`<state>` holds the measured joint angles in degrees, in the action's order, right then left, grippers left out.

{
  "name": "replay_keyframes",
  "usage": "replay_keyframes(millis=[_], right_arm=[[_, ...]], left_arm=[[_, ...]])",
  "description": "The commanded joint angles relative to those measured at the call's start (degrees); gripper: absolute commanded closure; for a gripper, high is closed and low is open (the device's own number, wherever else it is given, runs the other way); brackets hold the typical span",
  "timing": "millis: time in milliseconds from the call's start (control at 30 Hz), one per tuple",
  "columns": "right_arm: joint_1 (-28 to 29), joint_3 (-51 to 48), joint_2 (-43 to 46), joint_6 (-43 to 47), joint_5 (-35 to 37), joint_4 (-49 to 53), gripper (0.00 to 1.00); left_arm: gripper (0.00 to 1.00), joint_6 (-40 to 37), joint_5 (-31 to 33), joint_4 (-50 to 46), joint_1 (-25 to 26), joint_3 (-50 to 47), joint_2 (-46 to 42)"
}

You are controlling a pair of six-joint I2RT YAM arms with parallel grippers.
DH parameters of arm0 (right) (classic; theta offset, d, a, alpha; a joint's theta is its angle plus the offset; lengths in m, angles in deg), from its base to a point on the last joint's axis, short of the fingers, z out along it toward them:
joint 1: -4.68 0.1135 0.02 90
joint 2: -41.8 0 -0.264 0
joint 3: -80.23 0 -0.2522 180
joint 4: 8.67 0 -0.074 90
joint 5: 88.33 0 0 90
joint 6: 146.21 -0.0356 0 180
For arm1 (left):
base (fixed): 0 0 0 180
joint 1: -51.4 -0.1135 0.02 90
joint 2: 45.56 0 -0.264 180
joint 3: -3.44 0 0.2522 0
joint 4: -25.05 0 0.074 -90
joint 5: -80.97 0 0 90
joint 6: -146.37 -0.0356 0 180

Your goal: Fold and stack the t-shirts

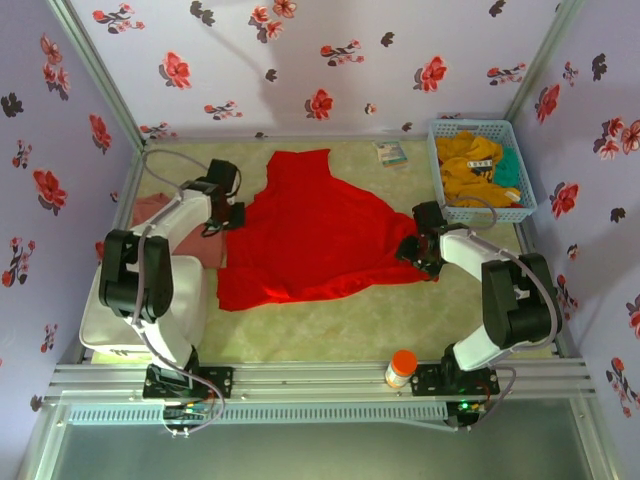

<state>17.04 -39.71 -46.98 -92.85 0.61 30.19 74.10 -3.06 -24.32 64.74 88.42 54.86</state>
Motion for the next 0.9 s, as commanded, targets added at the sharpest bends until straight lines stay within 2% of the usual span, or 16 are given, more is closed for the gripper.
replay_keyframes(millis=[0, 67, 100, 167, 300, 433, 600, 733, 867], right_arm=[[-0.50, 0.19, -1.34, -0.81, 1.24, 0.71, 0.32], [-0.56, 0.28, -0.52, -0.52, 1.24, 1.09, 0.32], [-0.51, 0.20, -0.02, -0.37, 1.30, 1.18, 0.32], [-0.55, 0.28, 1.51, 0.04, 1.17, 1.54, 0.32], [-0.50, 1.30, 5.40, 1.50, 0.43, 3.04, 0.31], [-0.51, 3.68, 8.06, 3.03, 1.79, 5.39, 0.29], [-0.14, 9.13, 8.05, 5.36, 3.20, 6.31, 0.20], [-1.20, 15.46, 4.91, 6.56, 10.17, 10.81, 0.21], [-4.88, 19.46, 0.39, 6.38, 9.81, 11.43, 0.25]], left_arm=[[0.92, 4.31, 2.02, -1.93, -2.84, -2.22, -0.32], [0.90, 4.98, 2.11, -2.80, -3.07, -2.35, -0.72], [0.85, 5.52, 2.04, -2.43, -2.98, -2.84, -1.41], [0.69, 6.24, 2.11, -1.74, -2.93, -3.75, -2.91], [0.53, 5.81, 1.45, -2.94, -1.45, -3.42, -5.23], [0.49, 4.93, 1.46, -3.85, 2.11, -2.16, -5.85], [0.49, 5.89, 0.17, -0.31, 6.64, -3.94, -6.27], [0.49, 7.06, -1.18, 0.96, 10.26, -4.41, -5.51], [0.49, 7.96, -1.80, 1.85, 12.20, -6.10, -5.65]])
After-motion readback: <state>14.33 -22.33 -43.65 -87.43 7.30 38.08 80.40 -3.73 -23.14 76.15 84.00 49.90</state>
